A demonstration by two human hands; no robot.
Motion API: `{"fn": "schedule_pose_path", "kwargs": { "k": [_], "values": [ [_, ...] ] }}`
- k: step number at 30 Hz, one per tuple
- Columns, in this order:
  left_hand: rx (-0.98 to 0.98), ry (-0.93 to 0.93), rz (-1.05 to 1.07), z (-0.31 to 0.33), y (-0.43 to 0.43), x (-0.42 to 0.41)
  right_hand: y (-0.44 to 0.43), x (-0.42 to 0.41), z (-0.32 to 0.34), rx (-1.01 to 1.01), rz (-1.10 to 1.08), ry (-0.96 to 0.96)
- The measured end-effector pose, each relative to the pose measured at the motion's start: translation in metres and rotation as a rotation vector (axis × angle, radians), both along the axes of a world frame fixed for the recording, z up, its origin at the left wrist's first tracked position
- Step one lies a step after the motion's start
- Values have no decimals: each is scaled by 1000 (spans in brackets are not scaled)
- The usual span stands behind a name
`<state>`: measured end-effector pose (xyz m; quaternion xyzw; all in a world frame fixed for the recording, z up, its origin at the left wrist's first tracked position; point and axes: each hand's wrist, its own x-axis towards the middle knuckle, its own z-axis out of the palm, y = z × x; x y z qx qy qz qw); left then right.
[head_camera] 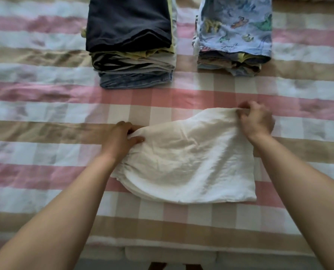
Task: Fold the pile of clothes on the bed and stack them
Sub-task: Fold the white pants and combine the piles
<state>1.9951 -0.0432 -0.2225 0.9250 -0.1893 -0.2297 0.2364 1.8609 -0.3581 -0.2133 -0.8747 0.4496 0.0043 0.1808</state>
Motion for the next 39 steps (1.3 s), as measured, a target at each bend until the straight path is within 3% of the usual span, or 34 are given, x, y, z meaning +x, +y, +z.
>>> {"fn": "schedule_pose_path", "kwargs": {
  "k": [4,8,10,13,17,21,24,28,31,35,39],
  "values": [
    [-140,-31,345,3,21,-28,75,-13,14,-68,77,-234],
    [-237,151,574,5,52,-66,184,-31,31,326,306,-436],
    [-307,338,663,4,58,-73,219,-31,34,543,307,-430],
    [-439,518,784,8,58,-75,254,-26,34,706,240,-376],
    [-512,401,802,24,50,-84,272,-20,38,834,120,-342],
    [-531,215,672,54,34,-111,274,-15,58,1076,-35,-429],
    [-628,199,443,81,10,-135,252,-22,72,989,-154,-488],
    [-721,353,159,97,-24,-150,189,-48,81,817,-325,-535],
    [-710,358,267,96,-47,-148,139,-69,78,792,-302,-490],
    [-531,289,417,74,-71,-137,84,-92,54,802,-348,-450],
    [-363,411,482,42,-92,-129,54,-103,24,774,-409,-357]
  ]
}}
